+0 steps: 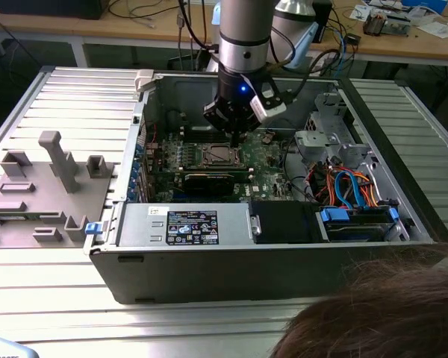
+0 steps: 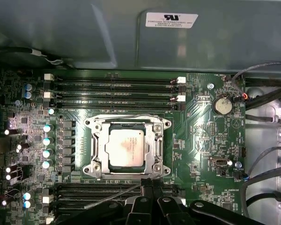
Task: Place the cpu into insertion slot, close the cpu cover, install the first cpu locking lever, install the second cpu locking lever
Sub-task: 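Install the second cpu locking lever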
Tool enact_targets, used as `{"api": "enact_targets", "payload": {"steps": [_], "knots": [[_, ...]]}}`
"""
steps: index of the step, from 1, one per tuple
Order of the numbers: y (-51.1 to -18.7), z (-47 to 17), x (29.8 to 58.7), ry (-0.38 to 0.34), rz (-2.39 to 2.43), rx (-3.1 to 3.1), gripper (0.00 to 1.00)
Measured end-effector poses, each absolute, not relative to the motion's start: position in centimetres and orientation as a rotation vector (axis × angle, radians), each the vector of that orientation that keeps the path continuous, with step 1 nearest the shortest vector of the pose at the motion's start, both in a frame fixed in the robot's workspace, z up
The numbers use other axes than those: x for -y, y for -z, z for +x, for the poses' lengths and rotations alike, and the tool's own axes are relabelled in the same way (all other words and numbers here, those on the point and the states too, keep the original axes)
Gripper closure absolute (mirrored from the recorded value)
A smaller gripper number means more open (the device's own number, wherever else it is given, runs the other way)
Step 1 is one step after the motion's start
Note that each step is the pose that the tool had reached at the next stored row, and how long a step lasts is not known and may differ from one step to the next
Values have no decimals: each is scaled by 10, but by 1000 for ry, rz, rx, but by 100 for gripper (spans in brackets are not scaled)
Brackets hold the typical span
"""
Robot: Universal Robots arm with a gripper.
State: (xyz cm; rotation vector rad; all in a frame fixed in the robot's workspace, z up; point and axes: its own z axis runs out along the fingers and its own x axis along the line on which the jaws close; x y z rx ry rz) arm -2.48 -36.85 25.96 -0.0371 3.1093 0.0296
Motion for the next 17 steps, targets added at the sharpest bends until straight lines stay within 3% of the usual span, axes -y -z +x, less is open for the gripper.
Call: {"api": "enact_targets", "payload": {"steps": [17], "knots": [[-259, -25, 387, -30, -37, -3109, 89]]}}
